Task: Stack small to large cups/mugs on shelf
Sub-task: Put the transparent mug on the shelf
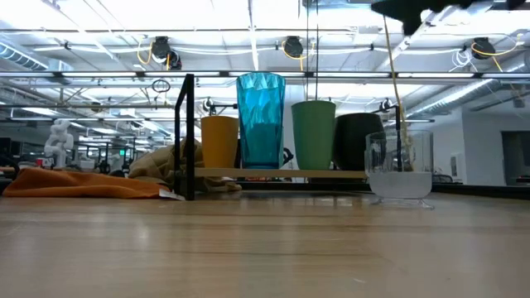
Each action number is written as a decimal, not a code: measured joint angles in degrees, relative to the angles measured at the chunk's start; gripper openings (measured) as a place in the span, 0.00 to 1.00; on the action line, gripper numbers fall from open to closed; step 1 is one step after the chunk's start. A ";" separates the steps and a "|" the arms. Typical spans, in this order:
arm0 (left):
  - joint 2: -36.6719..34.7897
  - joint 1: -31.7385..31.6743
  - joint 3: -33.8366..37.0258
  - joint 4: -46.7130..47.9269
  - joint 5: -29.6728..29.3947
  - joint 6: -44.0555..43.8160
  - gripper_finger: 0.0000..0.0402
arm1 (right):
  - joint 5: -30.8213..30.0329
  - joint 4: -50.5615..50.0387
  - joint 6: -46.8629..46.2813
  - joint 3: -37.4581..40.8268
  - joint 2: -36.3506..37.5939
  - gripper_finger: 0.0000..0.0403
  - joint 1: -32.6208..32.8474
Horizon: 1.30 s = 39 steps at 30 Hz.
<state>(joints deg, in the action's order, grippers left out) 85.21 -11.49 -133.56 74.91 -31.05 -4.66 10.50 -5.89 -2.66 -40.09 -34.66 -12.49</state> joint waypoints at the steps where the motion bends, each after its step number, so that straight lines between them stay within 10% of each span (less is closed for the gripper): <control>1: 0.00 0.00 0.00 0.00 -0.02 0.59 0.18 | -0.02 -3.32 -0.67 -1.98 -0.08 0.64 -0.02; 19: 0.00 -0.17 0.00 -0.09 -0.87 3.07 0.18 | 15.69 -48.89 -16.84 -26.00 -17.84 0.64 10.28; 39: -0.02 -0.20 0.04 2.55 -1.07 6.41 0.18 | 4.44 -47.52 -8.41 -25.90 -37.01 0.64 13.01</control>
<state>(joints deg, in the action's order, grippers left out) 85.19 -11.68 -133.51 77.46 -32.12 1.76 14.94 -53.41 -11.08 -66.00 -71.67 0.52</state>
